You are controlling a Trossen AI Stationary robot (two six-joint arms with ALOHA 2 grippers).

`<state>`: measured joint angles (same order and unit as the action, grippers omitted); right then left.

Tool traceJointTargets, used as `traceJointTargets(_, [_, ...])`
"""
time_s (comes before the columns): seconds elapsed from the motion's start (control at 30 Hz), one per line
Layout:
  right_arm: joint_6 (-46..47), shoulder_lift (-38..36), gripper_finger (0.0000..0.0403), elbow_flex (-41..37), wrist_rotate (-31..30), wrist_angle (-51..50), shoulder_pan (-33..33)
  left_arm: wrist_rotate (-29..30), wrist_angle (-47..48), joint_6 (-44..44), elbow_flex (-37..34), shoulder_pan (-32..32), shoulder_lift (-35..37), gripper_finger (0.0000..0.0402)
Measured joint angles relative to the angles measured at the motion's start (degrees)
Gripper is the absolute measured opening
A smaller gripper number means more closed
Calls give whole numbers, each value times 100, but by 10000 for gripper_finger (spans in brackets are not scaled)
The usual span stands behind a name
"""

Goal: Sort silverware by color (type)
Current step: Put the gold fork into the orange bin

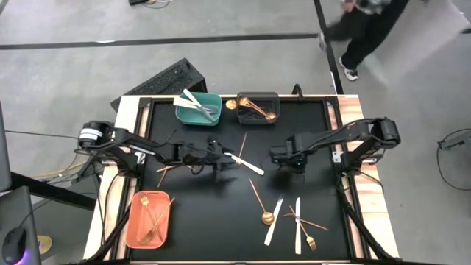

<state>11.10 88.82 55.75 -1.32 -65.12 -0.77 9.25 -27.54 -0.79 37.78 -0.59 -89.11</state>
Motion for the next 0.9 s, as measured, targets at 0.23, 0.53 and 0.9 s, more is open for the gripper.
traceJointTargets(0.23, [1208,0,109,-4,342,-71,-725,-232,50,-104,163,18,-294,206])
traceJointTargets(0.53, [3349,-2,109,-7,1078,-208,-2161,214,-45,-31,166,27,-281,206])
traceJointTargets(0.9, [5697,-2,109,-7,1156,1562,-3764,-237,-1873,-179,29,587,-277,206])
